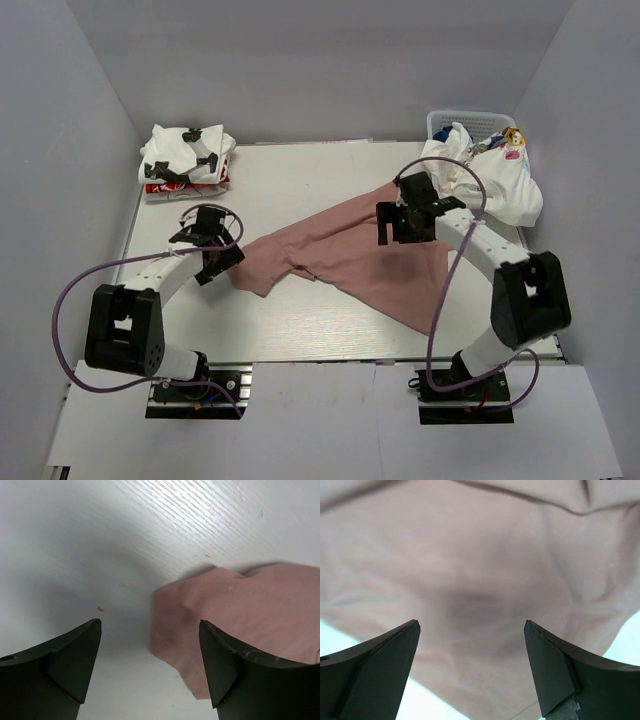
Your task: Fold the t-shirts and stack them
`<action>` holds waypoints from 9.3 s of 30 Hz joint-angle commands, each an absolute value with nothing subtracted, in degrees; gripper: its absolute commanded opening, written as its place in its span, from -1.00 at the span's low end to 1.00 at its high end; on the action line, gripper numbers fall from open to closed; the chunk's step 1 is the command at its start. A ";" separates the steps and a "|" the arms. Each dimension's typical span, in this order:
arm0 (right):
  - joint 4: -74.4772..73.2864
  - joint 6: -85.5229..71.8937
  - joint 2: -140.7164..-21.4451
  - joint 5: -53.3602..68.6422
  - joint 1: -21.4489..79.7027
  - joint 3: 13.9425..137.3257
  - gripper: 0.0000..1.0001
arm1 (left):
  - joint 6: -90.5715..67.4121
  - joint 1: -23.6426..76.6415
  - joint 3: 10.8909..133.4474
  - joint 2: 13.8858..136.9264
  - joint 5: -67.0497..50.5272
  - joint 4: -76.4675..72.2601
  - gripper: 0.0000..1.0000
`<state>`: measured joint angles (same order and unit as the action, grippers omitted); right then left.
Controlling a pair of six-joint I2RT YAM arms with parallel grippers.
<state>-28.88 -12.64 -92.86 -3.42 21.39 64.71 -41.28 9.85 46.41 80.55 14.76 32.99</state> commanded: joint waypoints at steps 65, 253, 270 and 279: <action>-49.65 -19.61 -49.48 -1.53 28.74 119.76 -1.00 | -29.00 9.93 131.50 55.70 -0.26 53.34 -1.00; -28.83 -41.57 -61.53 -8.79 17.49 26.89 -0.62 | -52.56 12.92 30.23 45.44 -10.20 46.85 -1.00; -30.05 -36.21 -76.70 -12.38 16.96 49.64 -1.00 | -49.57 11.51 54.45 67.39 -6.51 36.47 -1.00; -35.85 -35.60 -94.99 -19.41 13.36 74.34 -0.62 | -47.13 10.46 82.68 95.86 7.47 42.10 -0.95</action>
